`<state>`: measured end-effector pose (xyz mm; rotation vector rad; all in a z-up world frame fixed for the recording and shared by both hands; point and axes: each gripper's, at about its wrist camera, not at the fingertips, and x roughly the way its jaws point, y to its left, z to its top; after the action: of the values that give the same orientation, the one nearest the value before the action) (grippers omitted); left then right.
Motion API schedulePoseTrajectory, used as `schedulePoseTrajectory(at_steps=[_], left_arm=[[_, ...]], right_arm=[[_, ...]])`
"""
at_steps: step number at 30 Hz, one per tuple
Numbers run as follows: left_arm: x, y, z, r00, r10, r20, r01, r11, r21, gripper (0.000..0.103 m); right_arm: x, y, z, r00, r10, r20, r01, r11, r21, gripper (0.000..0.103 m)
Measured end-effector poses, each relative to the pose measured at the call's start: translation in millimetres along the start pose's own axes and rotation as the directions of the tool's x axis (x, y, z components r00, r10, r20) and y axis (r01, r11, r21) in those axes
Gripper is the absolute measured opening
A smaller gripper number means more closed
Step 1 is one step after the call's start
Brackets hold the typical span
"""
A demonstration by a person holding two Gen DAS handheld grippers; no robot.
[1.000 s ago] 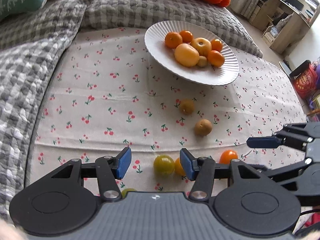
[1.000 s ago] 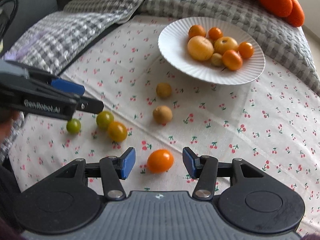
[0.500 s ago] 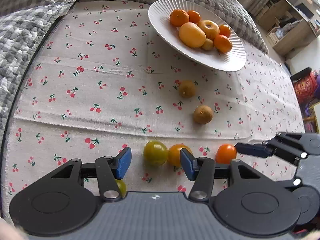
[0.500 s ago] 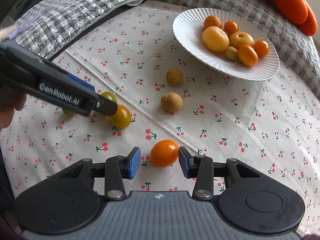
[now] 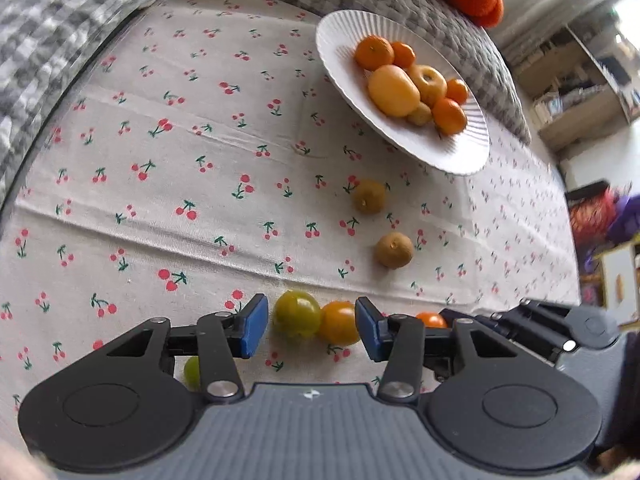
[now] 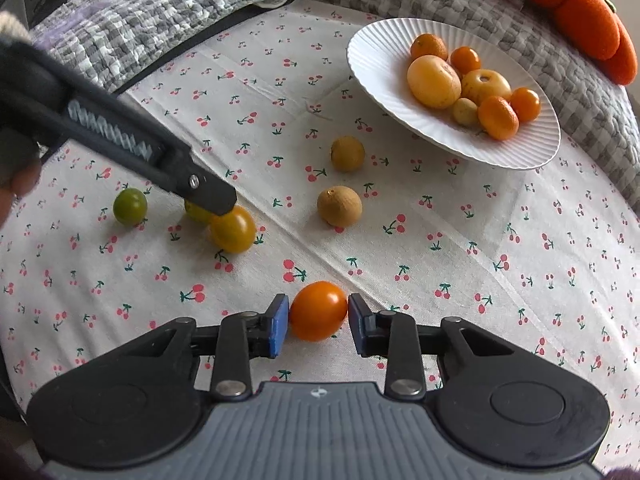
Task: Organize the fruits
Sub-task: 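Grasp a green tomato with the left gripper while the right grasps an orange tomato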
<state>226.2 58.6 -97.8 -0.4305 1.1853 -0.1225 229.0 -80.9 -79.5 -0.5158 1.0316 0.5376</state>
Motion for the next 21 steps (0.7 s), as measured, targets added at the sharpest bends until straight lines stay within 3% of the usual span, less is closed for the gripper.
schedulePoseTrajectory(at_steps=[12, 16, 21], left_arm=[[8, 3, 0, 1.000, 0.026, -0.009, -0.026, 0.999, -0.029, 0.042], [12, 5, -1, 0.999, 0.023, -0.033, -0.025, 0.998, -0.060, 0.024], [11, 8, -1, 0.999, 0.030, -0.022, -0.032, 0.995, -0.093, 0.024]], right_arm=[[-3, 1, 2, 1.000, -0.010, 0.022, 0.011, 1.000, -0.029, 0.028], [-5, -2, 3, 0.999, -0.016, 0.031, 0.016, 1.000, -0.020, 0.028], [-9, -3, 3, 0.999, -0.018, 0.048, 0.019, 1.000, -0.004, 0.028]])
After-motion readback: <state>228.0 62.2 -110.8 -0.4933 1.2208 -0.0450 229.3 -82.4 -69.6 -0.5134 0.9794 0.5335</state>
